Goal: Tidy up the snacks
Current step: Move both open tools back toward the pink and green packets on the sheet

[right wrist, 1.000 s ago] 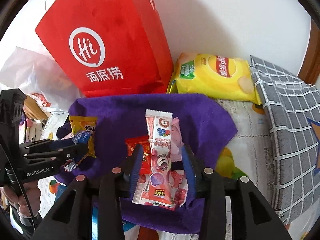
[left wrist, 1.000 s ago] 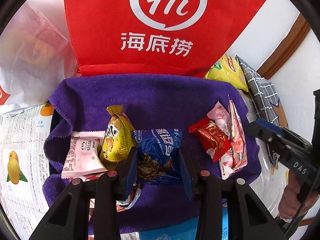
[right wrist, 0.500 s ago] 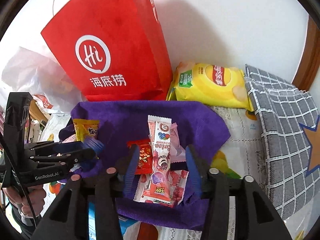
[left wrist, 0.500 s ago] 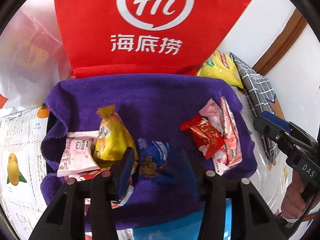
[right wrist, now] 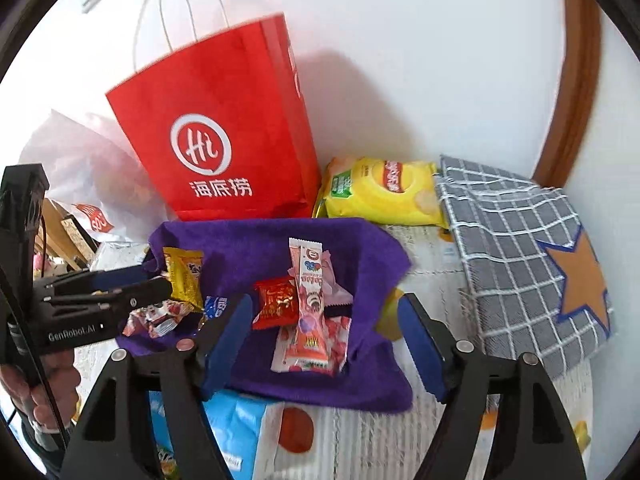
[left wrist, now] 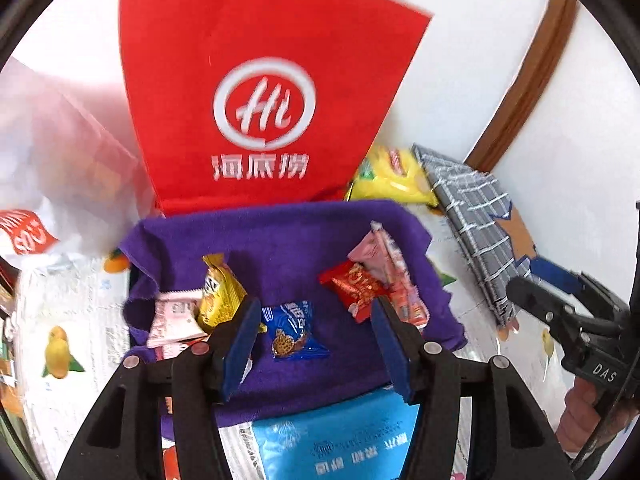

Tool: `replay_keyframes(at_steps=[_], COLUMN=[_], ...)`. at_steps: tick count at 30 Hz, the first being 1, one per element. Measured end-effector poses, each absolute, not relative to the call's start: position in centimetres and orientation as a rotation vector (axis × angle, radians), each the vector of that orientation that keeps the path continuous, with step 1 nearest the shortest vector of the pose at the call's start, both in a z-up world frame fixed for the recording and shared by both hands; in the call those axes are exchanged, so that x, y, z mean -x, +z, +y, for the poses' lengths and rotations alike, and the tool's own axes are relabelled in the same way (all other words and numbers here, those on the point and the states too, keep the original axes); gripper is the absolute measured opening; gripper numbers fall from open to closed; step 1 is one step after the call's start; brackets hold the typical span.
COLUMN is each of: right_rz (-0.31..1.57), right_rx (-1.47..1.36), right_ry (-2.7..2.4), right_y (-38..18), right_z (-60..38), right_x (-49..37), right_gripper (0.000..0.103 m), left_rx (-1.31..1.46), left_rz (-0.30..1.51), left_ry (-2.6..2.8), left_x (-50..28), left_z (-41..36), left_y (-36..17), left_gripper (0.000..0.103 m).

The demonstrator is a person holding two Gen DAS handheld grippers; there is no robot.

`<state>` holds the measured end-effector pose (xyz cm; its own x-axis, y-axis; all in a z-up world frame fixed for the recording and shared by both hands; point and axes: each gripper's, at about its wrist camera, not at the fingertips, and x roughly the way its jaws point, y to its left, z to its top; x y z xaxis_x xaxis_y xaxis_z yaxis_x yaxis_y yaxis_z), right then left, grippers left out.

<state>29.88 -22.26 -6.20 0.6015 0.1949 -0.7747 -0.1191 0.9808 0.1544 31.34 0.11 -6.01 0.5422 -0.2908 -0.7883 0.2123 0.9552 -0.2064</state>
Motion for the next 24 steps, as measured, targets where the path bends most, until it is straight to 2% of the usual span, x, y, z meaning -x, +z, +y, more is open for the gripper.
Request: replay_keyframes(at_steps=[3, 10, 24], right_rz=[0.896, 0.846, 0.769], right_rx=[-0.111, -0.124, -0.103], right_ry=[0.163, 0.095, 0.116], right_y=[-5.2, -3.2, -2.1], right_z=[-22.9, -23.7, -24.2], right_x=[-28.2, -23.4, -14.6], right_gripper=[0.076, 0.087, 0.088], left_rx=[0.095, 0.081, 0.095], left_rz=[0.921, 0.873, 0.836], left_ry=[-0.3, -0.255, -0.164], left_x=[-29.3, -23.9, -14.4], left_z=[0.4, 1.6, 3.4], left_y=[-4.5, -2.6, -3.4], left_gripper=[0.055, 0.055, 0.055])
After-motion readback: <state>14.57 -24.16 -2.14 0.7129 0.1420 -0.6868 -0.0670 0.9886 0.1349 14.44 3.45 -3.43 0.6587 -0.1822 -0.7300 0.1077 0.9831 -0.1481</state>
